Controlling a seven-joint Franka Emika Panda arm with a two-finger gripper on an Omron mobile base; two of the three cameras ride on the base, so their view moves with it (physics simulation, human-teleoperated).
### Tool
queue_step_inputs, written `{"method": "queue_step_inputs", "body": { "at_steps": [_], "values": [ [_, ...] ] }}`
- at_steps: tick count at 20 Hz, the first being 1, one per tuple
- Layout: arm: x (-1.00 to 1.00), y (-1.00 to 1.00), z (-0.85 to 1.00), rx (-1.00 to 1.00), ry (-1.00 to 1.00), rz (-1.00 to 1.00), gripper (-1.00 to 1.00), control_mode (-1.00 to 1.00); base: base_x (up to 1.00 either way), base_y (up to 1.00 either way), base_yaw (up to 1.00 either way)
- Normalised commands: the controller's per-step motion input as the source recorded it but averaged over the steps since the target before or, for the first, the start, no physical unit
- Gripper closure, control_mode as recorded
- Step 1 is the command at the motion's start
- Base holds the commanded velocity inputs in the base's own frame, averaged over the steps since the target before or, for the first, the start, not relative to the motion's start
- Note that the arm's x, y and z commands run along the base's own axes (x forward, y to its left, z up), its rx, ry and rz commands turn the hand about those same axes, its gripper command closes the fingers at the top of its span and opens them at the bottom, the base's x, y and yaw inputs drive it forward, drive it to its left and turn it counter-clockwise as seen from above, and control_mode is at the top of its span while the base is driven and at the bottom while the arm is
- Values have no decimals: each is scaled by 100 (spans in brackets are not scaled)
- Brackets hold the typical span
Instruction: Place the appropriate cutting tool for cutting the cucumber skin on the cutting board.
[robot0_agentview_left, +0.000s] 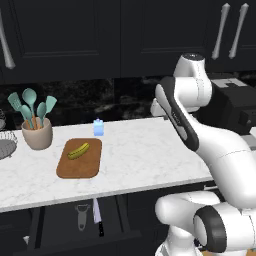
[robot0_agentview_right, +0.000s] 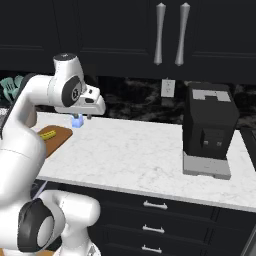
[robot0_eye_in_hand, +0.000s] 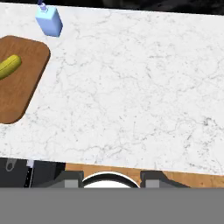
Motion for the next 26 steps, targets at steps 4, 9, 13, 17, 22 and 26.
{"method": "queue_step_inputs", "body": {
  "at_steps": [4,9,13,17,22,26],
  "values": [
    [-47,0,0,0,-4,0,-100,-100,0,0,0],
    [-93,38,-27,-5,-3,1,-100,-100,0,0,0],
    [-67,100,-39,-16,0,0,-100,-100,0,0,0],
    [-44,100,-35,-21,5,0,-100,-100,0,0,0],
    [-29,100,-35,-22,7,0,-100,-100,0,0,0],
    [-16,90,-34,-7,5,0,-100,-100,0,0,0]
  ]
}}
